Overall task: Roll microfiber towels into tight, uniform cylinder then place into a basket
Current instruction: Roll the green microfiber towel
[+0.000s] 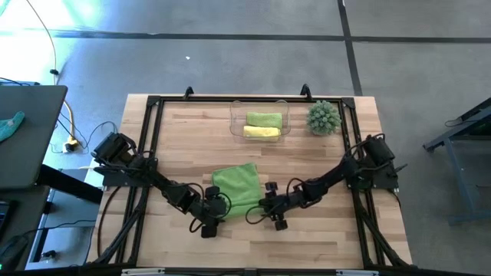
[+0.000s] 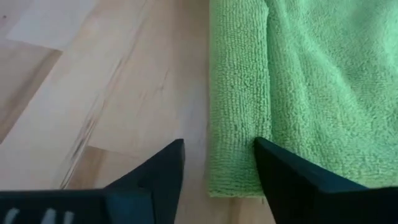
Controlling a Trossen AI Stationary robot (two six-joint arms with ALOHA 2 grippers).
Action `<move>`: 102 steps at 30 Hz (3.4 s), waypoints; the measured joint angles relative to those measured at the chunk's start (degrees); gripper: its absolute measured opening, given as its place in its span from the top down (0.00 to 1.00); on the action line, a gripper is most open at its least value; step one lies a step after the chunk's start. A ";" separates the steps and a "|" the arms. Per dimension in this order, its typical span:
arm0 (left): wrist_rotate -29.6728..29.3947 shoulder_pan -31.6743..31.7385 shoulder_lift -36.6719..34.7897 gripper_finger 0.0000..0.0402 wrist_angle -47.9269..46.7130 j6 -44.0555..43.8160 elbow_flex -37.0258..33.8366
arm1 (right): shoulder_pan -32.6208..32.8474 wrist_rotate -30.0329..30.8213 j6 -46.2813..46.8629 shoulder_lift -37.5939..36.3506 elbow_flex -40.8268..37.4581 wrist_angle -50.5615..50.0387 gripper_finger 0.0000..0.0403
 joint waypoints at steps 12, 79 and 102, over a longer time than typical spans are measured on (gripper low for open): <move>-0.28 -0.05 0.00 0.54 0.24 0.73 -0.04 | -1.58 2.75 5.16 3.34 0.22 1.05 0.81; -9.13 -2.47 0.00 0.66 -4.67 0.77 0.22 | -13.63 -29.35 19.27 -10.19 -0.32 -4.34 0.61; -7.17 -0.27 0.13 0.66 -2.38 -5.03 0.02 | 4.41 11.18 -18.25 0.93 -0.17 7.16 0.60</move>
